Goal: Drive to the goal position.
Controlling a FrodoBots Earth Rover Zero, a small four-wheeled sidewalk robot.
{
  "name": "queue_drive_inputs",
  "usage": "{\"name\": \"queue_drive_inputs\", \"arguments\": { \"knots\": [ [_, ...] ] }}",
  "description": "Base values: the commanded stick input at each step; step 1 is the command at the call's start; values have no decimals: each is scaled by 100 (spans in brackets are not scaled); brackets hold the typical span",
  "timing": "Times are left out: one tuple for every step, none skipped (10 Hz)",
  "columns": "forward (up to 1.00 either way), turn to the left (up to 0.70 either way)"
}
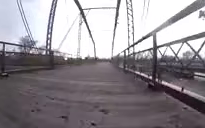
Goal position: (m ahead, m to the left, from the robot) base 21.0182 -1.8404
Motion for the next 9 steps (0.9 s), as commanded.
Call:
{"name": "queue_drive_inputs", "arguments": {
  "knots": [
    [100,0],
    [100,0],
    [100,0],
    [100,0],
    [100,-1],
    [100,-1],
    [100,0],
    [100,-1],
    [100,-4]
  ]
}}
